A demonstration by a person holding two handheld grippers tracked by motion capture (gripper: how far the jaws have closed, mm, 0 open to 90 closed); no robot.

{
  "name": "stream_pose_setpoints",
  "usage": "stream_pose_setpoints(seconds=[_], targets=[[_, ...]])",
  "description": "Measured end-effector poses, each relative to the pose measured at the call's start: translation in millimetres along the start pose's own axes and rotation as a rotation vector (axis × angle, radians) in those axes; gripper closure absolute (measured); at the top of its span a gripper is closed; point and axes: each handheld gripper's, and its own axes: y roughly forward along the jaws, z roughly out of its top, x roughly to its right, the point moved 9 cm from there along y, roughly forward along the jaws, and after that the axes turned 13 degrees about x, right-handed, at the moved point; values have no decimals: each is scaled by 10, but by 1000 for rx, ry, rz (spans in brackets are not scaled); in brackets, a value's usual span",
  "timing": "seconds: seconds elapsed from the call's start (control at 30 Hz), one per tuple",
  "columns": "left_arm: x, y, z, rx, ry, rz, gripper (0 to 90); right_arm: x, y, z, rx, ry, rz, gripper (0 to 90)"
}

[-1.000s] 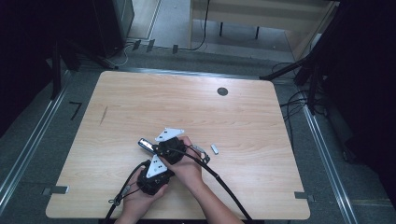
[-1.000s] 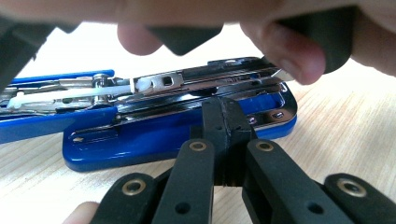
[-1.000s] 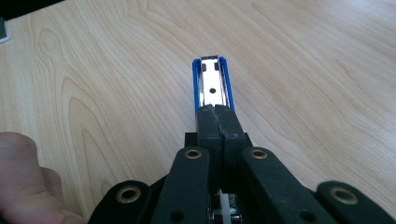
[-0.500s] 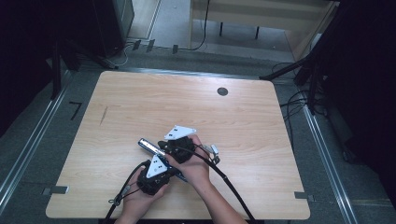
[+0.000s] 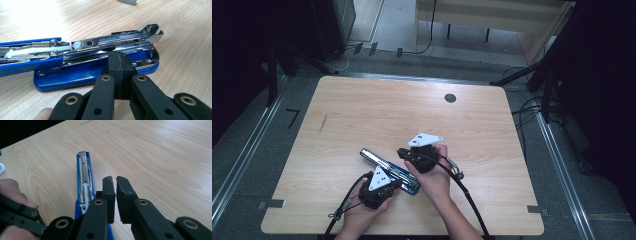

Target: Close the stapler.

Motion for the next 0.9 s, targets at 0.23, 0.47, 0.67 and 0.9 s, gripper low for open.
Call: stream_pose_setpoints(seconds=[0.23,0.47,0.67,0.9], targets=[[1,0,0,1,2,1,900,166,-228,-29,25,-1,-48,835],[1,-1,0,0,0,1,900,266,-404,-108,3,-18,-69,829],[-2,-1,0,-1,0,1,900,383,-509,-192,-6,-7,-94,829],[-2,0,0,0,-3,-1,900,530,-652,-291,-14,21,-132,831]])
